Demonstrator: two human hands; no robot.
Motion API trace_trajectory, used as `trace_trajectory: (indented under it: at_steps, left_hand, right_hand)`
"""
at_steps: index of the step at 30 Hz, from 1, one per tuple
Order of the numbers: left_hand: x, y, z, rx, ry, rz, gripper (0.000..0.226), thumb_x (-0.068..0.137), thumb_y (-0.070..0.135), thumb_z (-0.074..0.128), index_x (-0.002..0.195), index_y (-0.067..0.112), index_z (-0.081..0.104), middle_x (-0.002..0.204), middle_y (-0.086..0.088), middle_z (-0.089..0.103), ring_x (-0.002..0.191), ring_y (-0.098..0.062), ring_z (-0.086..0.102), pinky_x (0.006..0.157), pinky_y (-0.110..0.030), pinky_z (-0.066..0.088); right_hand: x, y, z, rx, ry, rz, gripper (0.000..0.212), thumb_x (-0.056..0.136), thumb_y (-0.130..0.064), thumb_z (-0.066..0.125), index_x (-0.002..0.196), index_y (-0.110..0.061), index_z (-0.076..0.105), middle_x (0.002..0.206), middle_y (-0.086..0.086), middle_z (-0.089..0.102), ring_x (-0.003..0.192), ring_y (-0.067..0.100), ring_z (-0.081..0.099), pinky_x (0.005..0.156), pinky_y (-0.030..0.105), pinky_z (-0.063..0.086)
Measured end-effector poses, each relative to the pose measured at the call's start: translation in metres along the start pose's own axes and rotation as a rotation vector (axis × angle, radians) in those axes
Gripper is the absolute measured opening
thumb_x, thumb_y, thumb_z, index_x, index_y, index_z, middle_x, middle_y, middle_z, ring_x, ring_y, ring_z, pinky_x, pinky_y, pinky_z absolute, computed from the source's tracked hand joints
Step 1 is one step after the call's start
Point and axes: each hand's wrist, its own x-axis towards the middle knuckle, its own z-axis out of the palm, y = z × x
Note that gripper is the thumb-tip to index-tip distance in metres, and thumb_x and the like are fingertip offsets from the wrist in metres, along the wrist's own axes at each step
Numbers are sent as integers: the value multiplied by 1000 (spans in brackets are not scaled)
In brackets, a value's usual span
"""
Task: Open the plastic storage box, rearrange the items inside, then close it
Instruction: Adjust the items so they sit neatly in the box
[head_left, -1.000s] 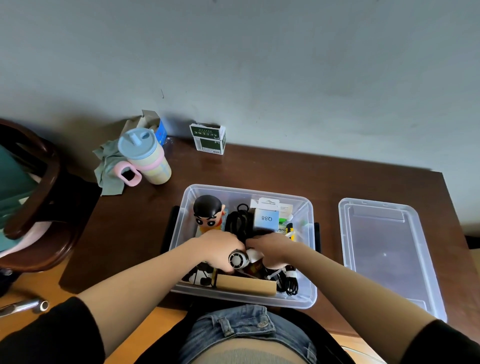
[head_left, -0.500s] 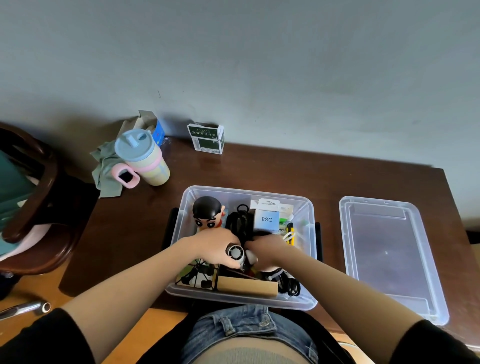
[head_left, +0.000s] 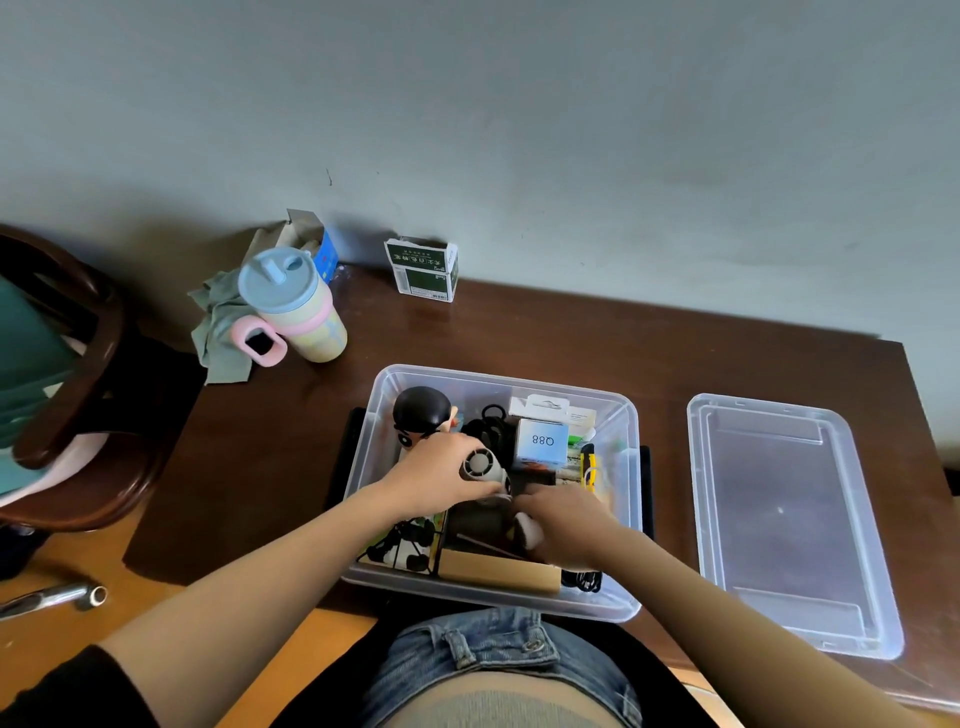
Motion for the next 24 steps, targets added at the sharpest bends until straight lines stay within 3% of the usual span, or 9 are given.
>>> trace_trajectory:
  at_steps: [4,10,12,18,24]
  left_hand:
    - [0,10,11,-47,118,20,34,79,45,71,97,17,65,85,9,60,82,-10,54,65,-19,37]
    - [5,29,31,17,194,44,32,80,41,72,99,17,62,93,5,57,85,-13,57,71,-27,47]
    - [8,33,37,51,193,38,32,80,42,71,97,16,61,93,4,55,83,-16,57,67,-30,46]
    - [20,38,53,89,164,-3,33,83,42,68,99,15,58,98,5,46,88,-20,59,62,-23,30]
    - [19,35,55,158,99,70,34,87,35,65,113,15,53,115,1,46,90,-24,61,63,-28,39]
  right_hand:
    - [-12,4,0,145,24,41,26,79,-29,63,103,-20,59,101,-1,61,92,19,57,68,24,36]
    - [-21,5,5,210,73,108,27,79,-25,62,105,-20,60,98,-2,64,90,18,57,68,23,37]
    - [-23,6,6,223,74,135,27,79,-25,62,105,-20,60,98,-2,65,90,18,58,71,25,43]
    - [-24,6,4,241,66,148,25,78,-26,63,102,-19,62,94,-2,66,87,19,59,73,28,48]
    - [-28,3,5,298,93,173,24,78,-23,61,102,-22,62,95,-2,67,88,19,59,74,31,49]
